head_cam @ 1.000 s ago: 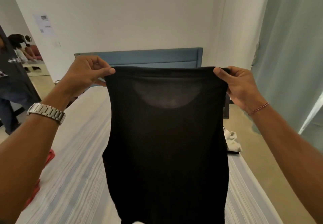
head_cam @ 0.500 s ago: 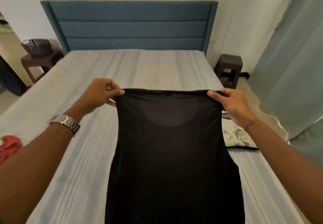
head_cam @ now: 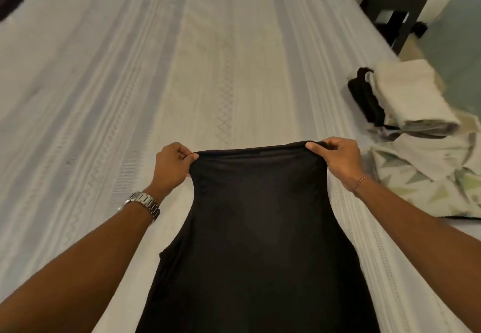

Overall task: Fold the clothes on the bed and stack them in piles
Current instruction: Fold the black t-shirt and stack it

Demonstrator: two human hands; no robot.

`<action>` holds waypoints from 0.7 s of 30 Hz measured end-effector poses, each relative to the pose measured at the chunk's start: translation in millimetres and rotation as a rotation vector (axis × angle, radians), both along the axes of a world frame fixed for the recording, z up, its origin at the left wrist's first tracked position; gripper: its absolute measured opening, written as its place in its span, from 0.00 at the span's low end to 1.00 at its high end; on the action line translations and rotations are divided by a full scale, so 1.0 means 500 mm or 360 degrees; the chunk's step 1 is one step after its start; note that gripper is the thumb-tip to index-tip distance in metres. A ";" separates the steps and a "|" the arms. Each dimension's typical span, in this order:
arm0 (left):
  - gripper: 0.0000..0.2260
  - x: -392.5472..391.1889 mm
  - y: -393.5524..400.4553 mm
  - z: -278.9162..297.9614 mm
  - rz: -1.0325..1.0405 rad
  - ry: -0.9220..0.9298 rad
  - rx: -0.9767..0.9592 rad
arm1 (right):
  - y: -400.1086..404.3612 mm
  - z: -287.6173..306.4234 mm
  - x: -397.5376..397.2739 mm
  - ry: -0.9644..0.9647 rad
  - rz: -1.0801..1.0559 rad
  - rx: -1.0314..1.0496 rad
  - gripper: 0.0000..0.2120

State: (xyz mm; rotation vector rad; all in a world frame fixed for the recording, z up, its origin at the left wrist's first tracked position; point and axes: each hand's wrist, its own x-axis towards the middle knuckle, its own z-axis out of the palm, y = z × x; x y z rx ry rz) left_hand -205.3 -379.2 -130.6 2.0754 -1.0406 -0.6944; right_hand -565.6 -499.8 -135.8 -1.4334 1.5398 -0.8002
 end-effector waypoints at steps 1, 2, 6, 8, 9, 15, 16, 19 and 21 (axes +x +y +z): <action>0.08 0.001 -0.014 -0.035 0.0009 -0.0024 0.0013 | -0.014 -0.035 0.006 0.0011 -0.0005 -0.0004 0.13; 0.08 0.002 -0.027 -0.065 0.0014 -0.0058 0.0020 | -0.028 -0.065 0.011 0.0022 -0.0011 -0.0001 0.13; 0.07 -0.001 -0.074 -0.146 0.0046 -0.0261 0.0016 | -0.071 -0.153 0.025 0.0107 -0.0070 -0.0001 0.14; 0.06 0.001 -0.094 -0.156 0.0055 -0.0336 -0.0009 | -0.084 -0.164 0.035 0.0191 -0.0092 -0.0033 0.15; 0.06 0.004 -0.109 -0.161 0.0068 -0.0360 -0.0024 | -0.097 -0.168 0.039 0.0224 -0.0104 -0.0049 0.15; 0.06 0.016 -0.169 -0.171 0.0060 -0.0383 -0.0032 | -0.154 -0.178 0.049 0.0414 -0.0098 -0.0039 0.19; 0.07 0.021 -0.175 -0.176 0.0038 -0.0388 -0.0006 | -0.160 -0.182 0.050 0.0465 -0.0087 -0.0024 0.21; 0.09 0.035 -0.187 -0.194 -0.0009 -0.0412 0.0064 | -0.171 -0.195 0.054 0.0572 -0.0108 0.0003 0.24; 0.09 0.037 -0.188 -0.201 -0.0001 -0.0397 0.0075 | -0.173 -0.203 0.057 0.0607 -0.0123 0.0002 0.25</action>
